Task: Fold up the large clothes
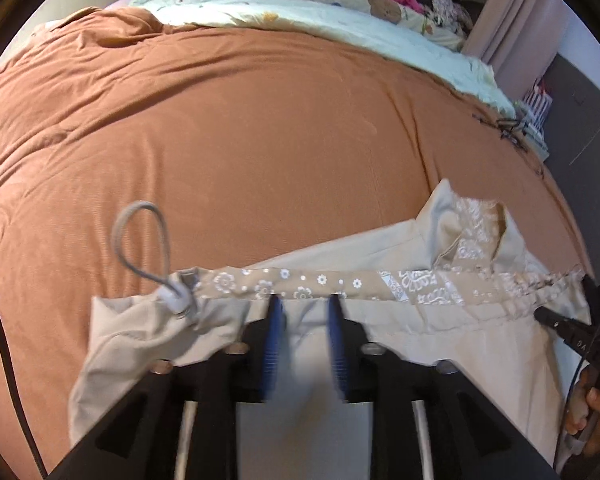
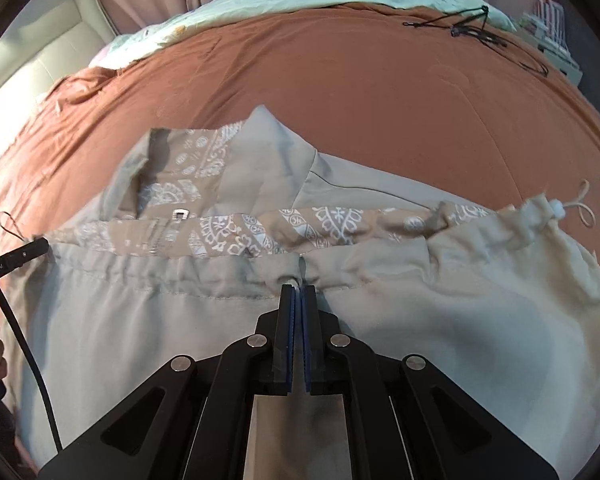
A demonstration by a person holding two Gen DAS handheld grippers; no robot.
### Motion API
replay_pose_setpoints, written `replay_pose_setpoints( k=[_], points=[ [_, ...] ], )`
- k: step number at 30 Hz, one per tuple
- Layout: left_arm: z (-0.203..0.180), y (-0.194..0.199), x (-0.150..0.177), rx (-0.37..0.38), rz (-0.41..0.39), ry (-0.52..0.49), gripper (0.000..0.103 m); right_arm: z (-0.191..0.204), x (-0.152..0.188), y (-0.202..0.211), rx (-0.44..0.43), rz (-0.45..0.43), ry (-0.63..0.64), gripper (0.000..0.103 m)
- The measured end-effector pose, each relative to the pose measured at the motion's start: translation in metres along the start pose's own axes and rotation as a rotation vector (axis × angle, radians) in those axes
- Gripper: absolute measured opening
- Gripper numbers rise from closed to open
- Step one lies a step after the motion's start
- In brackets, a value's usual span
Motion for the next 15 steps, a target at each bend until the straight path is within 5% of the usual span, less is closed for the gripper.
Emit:
replay_pose_setpoints(
  k=[1,4,8,15],
  points=[
    [0.002,0.009,0.001,0.003,-0.013,0.004,0.057,-0.004,0.000,0.007,-0.016,0.004,-0.016,0.001],
    [0.010,0.036,0.007,-0.009,-0.041,0.003,0.060,-0.004,0.004,0.024,-0.058,0.001,-0.039,0.005],
    [0.027,0.070,0.021,-0.009,-0.053,0.033,0.060,0.004,0.016,0.048,-0.087,-0.018,-0.028,0.050],
    [0.050,0.118,0.051,-0.029,-0.070,0.066,0.060,0.019,0.048,0.094,-0.131,-0.049,0.005,0.054]
  ],
)
Point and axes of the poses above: each gripper's, at about its wrist camera, not at the fingertips, and y roughly against the way its jaws point, z to its left, x to its underside, the point moved 2 cm from there along -y, roughly the way its jaws point
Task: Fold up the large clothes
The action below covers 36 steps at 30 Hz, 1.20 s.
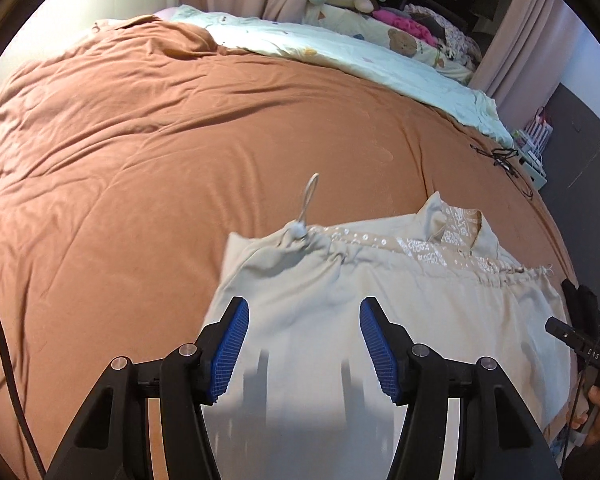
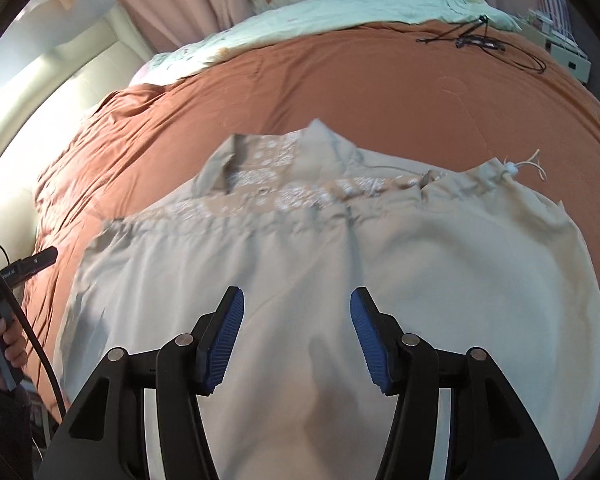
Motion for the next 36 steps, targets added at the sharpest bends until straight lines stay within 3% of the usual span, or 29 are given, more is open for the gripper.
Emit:
replay_pose_setpoints(
  k=[8,15,20,27,36],
  points=[
    [0.027,0.032,0.053,0.010,0.018,0.037,0.060,0.030,0.038,0.030,-0.006,-0.021,0.064,0.053],
    [0.061,0.042,0.099,0.041,0.042,0.131,0.060,0.058,0.075,0.035,-0.035,0.011,0.111,0.033],
    [0.085,0.044,0.126,0.057,0.062,0.207,0.060,0.070,0.099,0.028,-0.050,0.027,0.113,0.025],
    [0.109,0.042,0.159,0.126,0.110,0.299,0.060,0.070,0.120,0.014,-0.053,0.047,0.074,0.025],
    [0.117,0.025,0.176,0.288,0.158,0.395,0.060,0.068,0.136,-0.015,0.004,0.061,0.071,0.012]
  ],
)
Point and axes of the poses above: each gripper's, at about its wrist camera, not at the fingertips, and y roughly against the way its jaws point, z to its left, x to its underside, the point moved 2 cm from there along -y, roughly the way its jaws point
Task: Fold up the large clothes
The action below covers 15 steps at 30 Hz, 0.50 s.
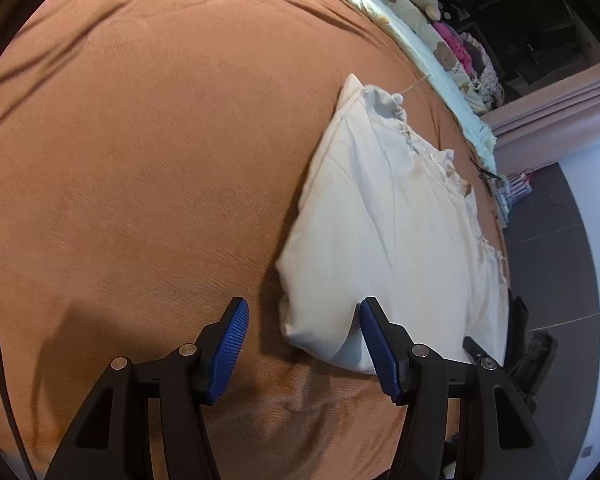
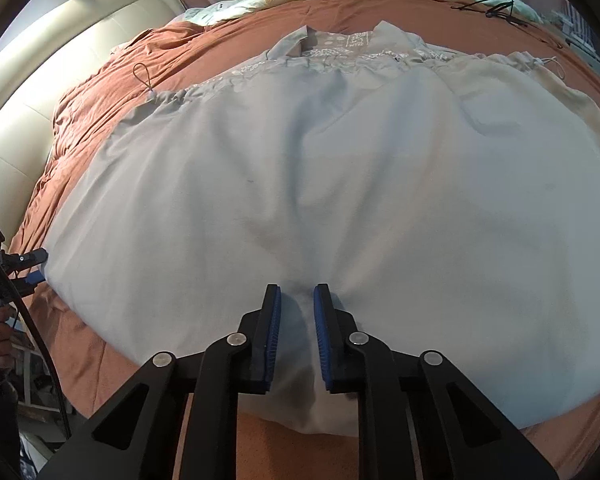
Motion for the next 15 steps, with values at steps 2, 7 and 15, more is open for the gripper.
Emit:
replay_pose_setpoints(
  k=[2,7,15],
  points=[
    [0.003,-0.007,-0.002,0.039,-0.002,0.028,0.060,0.003,0.002,-0.002,0.004,-0.004,-0.002,0.011],
    [0.004,-0.017,-0.003,0.125,-0.034,0.088,0.059,0.005,0.006,-0.001,0.008,-0.014,-0.005,0.011],
    [0.002,-0.010,0.003,0.130,-0.048,0.089,0.030,-0.005,0.004,0.012,-0.031,-0.003,-0.054,0.011]
  ],
)
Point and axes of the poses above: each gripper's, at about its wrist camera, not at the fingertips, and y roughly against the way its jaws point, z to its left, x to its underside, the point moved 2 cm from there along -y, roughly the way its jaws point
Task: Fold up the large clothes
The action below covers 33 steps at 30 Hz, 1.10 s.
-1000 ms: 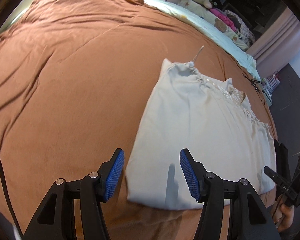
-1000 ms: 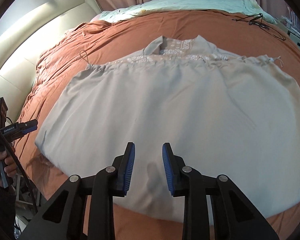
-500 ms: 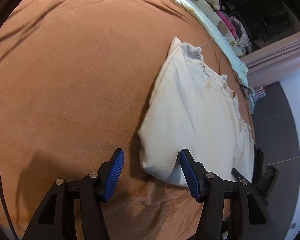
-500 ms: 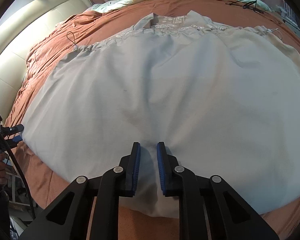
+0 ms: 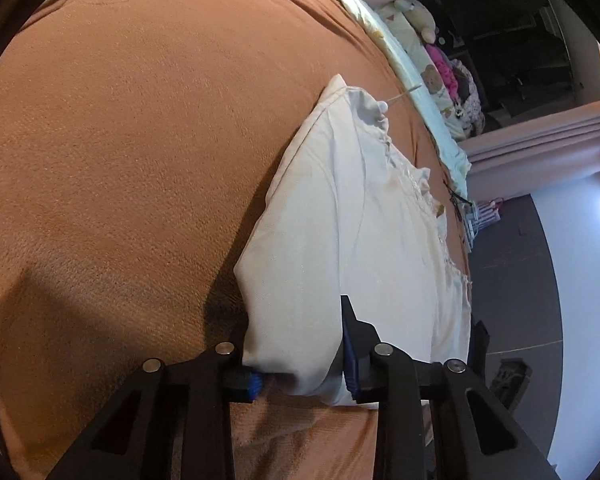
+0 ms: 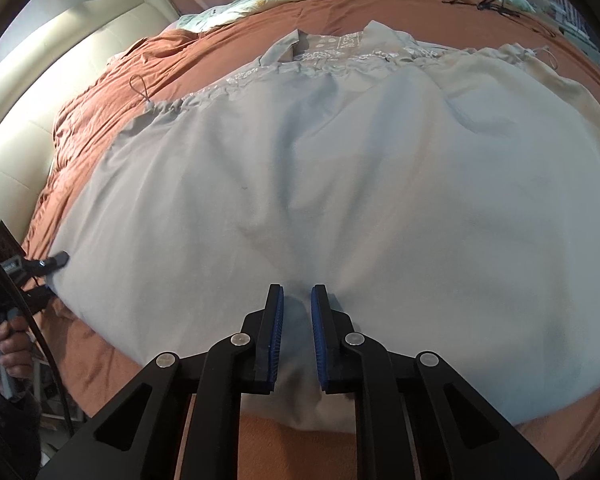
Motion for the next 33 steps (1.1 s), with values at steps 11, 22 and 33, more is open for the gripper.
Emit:
replay_pose_setpoints(
  k=[11,22,33],
  points=[
    [-0.019,0.006,0.000,-0.016,-0.056,-0.034,0.025,0.014,0.013,0.013,0.016,0.069,0.062,0.011],
    [-0.018,0.009,-0.001,-0.015,-0.074,0.042,0.025,0.019,-0.046,-0.039,0.131,0.087,0.086,0.011],
    [-0.014,0.002,-0.002,-0.095,-0.081,0.102,0.026,0.020,-0.119,-0.095,0.190,0.066,0.072,0.011]
  ],
)
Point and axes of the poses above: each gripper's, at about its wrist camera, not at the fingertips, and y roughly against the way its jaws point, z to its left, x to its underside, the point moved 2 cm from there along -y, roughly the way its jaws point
